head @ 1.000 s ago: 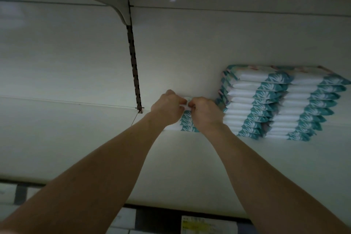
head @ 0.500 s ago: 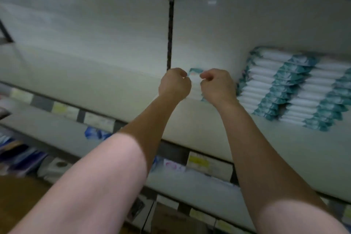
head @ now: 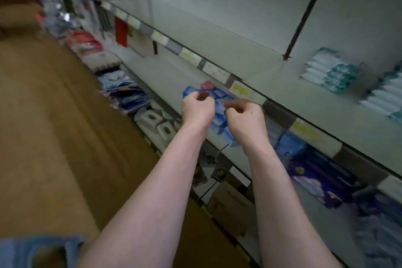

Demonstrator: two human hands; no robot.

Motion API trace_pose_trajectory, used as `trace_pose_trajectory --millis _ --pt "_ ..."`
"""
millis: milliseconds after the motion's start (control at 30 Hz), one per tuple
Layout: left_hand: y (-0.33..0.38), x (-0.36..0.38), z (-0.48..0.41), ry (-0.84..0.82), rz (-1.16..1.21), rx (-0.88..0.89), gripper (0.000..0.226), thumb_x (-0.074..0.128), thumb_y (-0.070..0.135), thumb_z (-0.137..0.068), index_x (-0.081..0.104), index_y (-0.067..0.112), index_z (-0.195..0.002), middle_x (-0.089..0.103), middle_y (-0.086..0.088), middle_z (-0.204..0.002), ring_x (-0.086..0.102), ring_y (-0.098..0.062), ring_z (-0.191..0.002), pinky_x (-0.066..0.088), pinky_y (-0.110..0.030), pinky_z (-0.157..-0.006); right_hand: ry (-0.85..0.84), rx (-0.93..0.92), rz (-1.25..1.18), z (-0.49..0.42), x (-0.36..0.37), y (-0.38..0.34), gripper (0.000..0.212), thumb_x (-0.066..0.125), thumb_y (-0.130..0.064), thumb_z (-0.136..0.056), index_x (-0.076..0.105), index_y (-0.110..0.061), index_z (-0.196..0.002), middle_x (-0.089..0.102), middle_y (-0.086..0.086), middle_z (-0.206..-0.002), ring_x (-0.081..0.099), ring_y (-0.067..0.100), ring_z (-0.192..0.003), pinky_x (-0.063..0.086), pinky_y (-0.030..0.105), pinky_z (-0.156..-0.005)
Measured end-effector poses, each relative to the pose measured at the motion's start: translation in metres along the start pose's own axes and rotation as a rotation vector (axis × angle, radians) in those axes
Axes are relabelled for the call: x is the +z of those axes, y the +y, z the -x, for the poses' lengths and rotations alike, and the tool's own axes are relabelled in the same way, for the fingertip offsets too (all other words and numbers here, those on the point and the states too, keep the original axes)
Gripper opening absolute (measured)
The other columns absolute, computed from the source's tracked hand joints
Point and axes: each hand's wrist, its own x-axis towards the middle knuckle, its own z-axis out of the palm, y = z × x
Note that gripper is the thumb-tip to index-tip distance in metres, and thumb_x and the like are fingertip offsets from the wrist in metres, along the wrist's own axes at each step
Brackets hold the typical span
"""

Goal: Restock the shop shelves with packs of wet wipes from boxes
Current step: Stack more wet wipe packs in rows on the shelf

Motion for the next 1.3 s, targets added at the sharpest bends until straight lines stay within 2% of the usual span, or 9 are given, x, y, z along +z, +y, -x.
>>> trace_pose_trajectory --millis 233,367,467,833,1000,1100,1167,1233,1300 --pt "-0.028 -0.131 0.003 0.222 0.050 -0.110 0.016 0.059 0.014 -0.088 0.068 0.017 -0.100 0.069 -0.008 -0.103 0.064 -0.027 -0.096 0.051 -0.032 -0.080 -0.281 -0.126 0.073 0.067 0.086 -0.043 0.023 0.053 -0.020 -0.092 0.070 -0.023 -0.106 0.069 -0.002 -0.103 0.061 0.016 -0.097 0.050 0.032 -0.086" --pt "-0.048 -0.216 0.012 0.347 0.090 -0.165 0.016 0.057 0.016 -0.091 0.066 0.020 -0.104 0.067 -0.004 -0.103 0.058 -0.018 -0.082 0.044 -0.024 -0.066 -0.440 -0.183 0.073 0.120 0.142 -0.070 0.022 0.052 -0.020 -0.092 0.069 -0.023 -0.106 0.070 0.001 -0.100 0.065 0.022 -0.094 0.055 0.038 -0.083" --pt "-0.065 -0.279 0.024 0.439 0.113 -0.198 0.021 0.057 0.016 -0.090 0.067 0.018 -0.109 0.067 -0.006 -0.107 0.062 -0.023 -0.094 0.047 -0.029 -0.074 -0.538 -0.236 0.105 0.166 0.179 -0.087 0.024 0.052 -0.020 -0.094 0.067 -0.022 -0.112 0.067 -0.001 -0.107 0.062 0.017 -0.099 0.054 0.038 -0.087" --pt "-0.119 -0.480 0.085 0.692 0.199 -0.285 0.014 0.058 0.013 -0.088 0.066 0.017 -0.099 0.067 -0.009 -0.101 0.062 -0.027 -0.095 0.050 -0.033 -0.086 -0.856 -0.375 0.157 0.329 0.292 -0.145 0.020 0.053 -0.022 -0.092 0.069 -0.024 -0.105 0.069 -0.002 -0.102 0.062 0.017 -0.098 0.054 0.039 -0.088" --pt "-0.136 -0.557 0.108 0.786 0.225 -0.289 0.010 0.058 0.012 -0.086 0.064 0.019 -0.090 0.069 -0.016 -0.105 0.064 -0.031 -0.093 0.042 -0.028 -0.072 -0.968 -0.416 0.180 0.388 0.337 -0.171 0.021 0.052 -0.019 -0.090 0.070 -0.024 -0.099 0.071 0.002 -0.098 0.064 0.022 -0.095 0.053 0.040 -0.087" --pt "-0.152 -0.590 0.121 0.826 0.264 -0.343 0.017 0.057 0.009 -0.087 0.066 0.015 -0.100 0.065 -0.008 -0.088 0.058 -0.023 -0.076 0.042 -0.026 -0.067 -1.052 -0.433 0.197 0.415 0.364 -0.179 0.021 0.052 -0.018 -0.088 0.070 -0.023 -0.096 0.071 0.005 -0.096 0.064 0.026 -0.095 0.054 0.040 -0.085" --pt "-0.167 -0.615 0.128 0.869 0.304 -0.368 0.016 0.057 0.007 -0.084 0.068 0.012 -0.094 0.058 -0.007 -0.080 0.053 -0.022 -0.075 0.039 -0.029 -0.067 -1.100 -0.446 0.221 0.435 0.387 -0.181 0.022 0.052 -0.016 -0.087 0.072 -0.022 -0.097 0.071 0.005 -0.097 0.064 0.027 -0.094 0.052 0.037 -0.084" --pt "-0.182 -0.637 0.133 0.927 0.326 -0.410 0.014 0.055 0.006 -0.084 0.068 0.012 -0.084 0.056 -0.007 -0.076 0.049 -0.020 -0.071 0.040 -0.028 -0.066 -1.159 -0.454 0.240 0.452 0.412 -0.180 0.022 0.053 -0.015 -0.088 0.072 -0.019 -0.097 0.069 0.005 -0.090 0.061 0.025 -0.083 0.050 0.031 -0.074" --pt "-0.194 -0.656 0.135 0.980 0.333 -0.456 0.017 0.054 0.007 -0.086 0.068 0.015 -0.091 0.057 -0.003 -0.075 0.047 -0.021 -0.066 0.039 -0.025 -0.059 -1.230 -0.448 0.252 0.466 0.437 -0.177 0.022 0.054 -0.015 -0.089 0.072 -0.016 -0.099 0.063 0.004 -0.082 0.053 0.022 -0.068 0.041 0.028 -0.064"
